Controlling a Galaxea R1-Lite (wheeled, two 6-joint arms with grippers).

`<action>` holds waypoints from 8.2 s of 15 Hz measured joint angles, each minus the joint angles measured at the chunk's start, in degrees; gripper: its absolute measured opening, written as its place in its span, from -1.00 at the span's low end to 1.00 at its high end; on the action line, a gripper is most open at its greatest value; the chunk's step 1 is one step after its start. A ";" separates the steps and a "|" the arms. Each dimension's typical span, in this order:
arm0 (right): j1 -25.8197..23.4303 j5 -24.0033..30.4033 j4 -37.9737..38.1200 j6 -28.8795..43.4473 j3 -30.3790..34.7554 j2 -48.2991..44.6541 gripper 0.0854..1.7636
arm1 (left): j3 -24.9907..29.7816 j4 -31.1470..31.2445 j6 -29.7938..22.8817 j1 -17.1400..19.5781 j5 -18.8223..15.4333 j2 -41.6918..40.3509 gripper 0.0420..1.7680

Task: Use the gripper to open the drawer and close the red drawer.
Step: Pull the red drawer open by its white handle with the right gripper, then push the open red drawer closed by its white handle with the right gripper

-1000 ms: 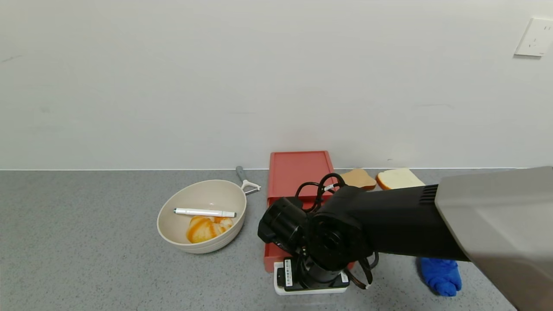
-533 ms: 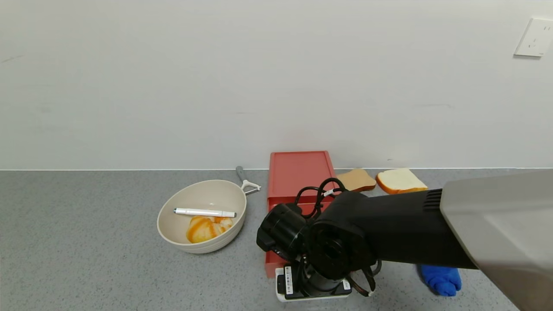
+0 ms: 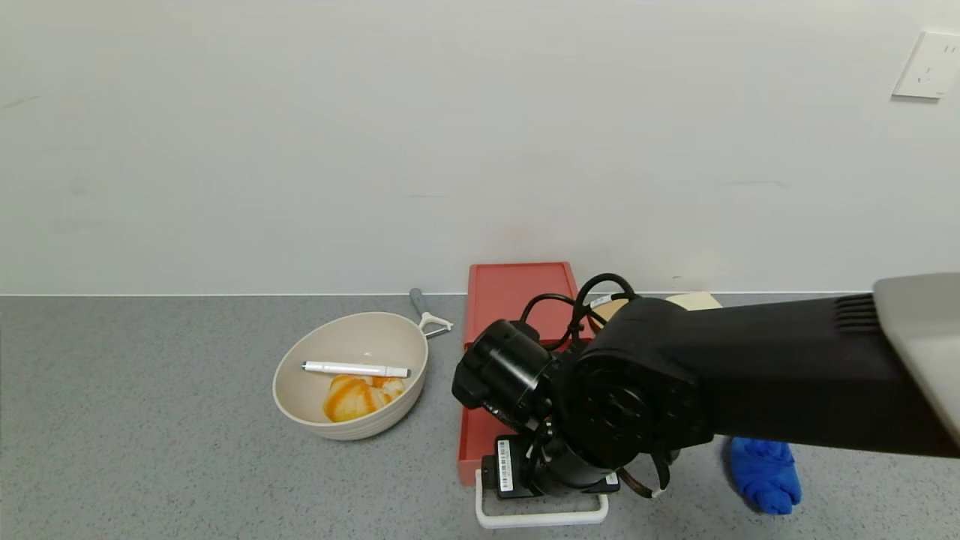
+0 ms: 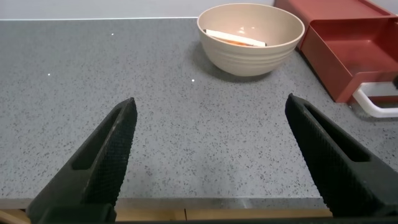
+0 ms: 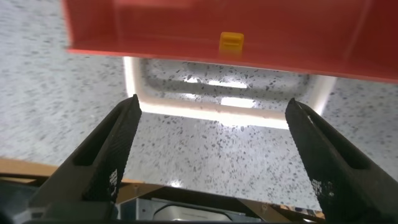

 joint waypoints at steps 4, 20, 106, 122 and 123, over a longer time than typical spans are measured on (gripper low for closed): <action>-0.38 -0.35 0.06 -3.45 0.68 -6.91 0.94 | 0.00 -0.02 0.02 0.00 0.01 0.00 0.94; -21.30 14.76 -34.97 -29.11 35.69 -45.31 0.94 | 0.00 0.00 0.02 0.00 0.01 0.00 0.94; -2.50 -7.17 -5.42 -2.97 -6.99 6.62 0.94 | 0.00 0.00 0.02 0.00 0.01 0.00 0.94; -6.33 -8.46 -6.86 -8.57 -15.63 11.45 0.94 | 0.00 0.00 0.02 0.00 0.01 0.00 0.94; -6.56 -8.48 -7.38 -9.05 -15.80 11.69 0.94 | 0.00 0.02 0.02 0.00 0.01 0.00 0.94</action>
